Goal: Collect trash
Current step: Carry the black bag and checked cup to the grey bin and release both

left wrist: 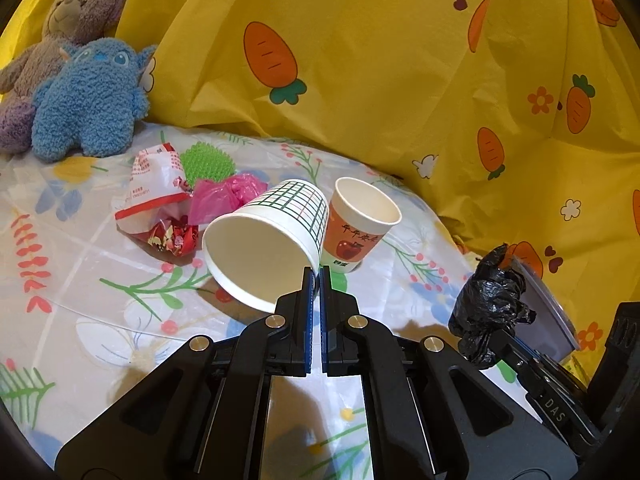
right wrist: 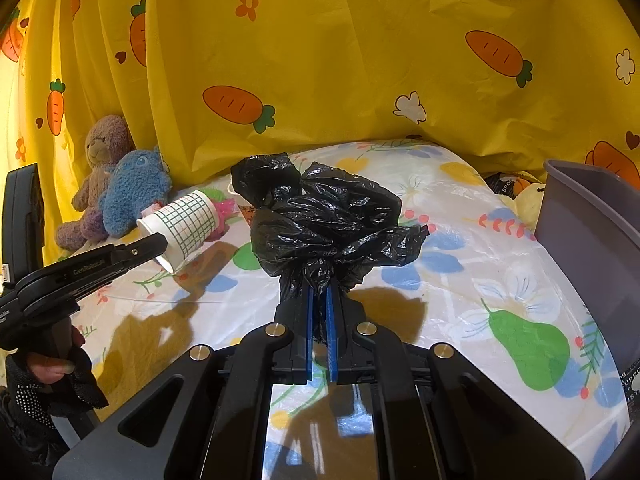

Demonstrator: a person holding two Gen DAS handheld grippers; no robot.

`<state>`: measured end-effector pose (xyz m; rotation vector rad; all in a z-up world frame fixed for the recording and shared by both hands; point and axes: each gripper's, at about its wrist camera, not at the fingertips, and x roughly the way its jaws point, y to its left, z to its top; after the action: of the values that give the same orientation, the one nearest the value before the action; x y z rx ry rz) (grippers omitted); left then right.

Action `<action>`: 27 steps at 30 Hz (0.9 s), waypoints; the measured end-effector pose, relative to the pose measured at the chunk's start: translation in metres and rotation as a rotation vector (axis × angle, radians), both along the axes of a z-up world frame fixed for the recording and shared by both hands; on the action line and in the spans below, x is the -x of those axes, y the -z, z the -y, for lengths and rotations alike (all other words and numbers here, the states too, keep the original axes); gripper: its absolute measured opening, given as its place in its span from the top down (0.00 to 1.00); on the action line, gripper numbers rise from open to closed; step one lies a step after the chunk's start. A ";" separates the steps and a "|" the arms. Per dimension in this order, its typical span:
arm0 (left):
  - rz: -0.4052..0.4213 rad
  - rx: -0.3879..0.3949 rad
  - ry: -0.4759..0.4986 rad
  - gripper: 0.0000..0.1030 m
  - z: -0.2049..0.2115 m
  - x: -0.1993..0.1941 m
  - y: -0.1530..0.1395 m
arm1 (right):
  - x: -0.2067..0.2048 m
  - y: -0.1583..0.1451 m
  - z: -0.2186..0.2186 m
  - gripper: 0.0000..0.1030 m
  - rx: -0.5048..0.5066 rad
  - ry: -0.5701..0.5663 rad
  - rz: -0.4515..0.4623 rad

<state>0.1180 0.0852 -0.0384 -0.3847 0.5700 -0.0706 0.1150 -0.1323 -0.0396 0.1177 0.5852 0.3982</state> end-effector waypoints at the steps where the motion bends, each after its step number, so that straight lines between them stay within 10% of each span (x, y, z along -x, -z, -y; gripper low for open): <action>1: 0.010 -0.002 0.003 0.99 0.001 0.005 -0.003 | 0.002 -0.002 0.000 0.93 -0.001 0.002 0.005; 27: 0.141 -0.069 0.192 0.99 0.102 0.054 -0.045 | 0.053 -0.032 0.067 0.93 -0.010 0.145 0.100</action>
<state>0.0639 -0.0173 0.0062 -0.2546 0.4676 -0.2595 0.0624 -0.1996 -0.0079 0.1481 0.4729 0.2652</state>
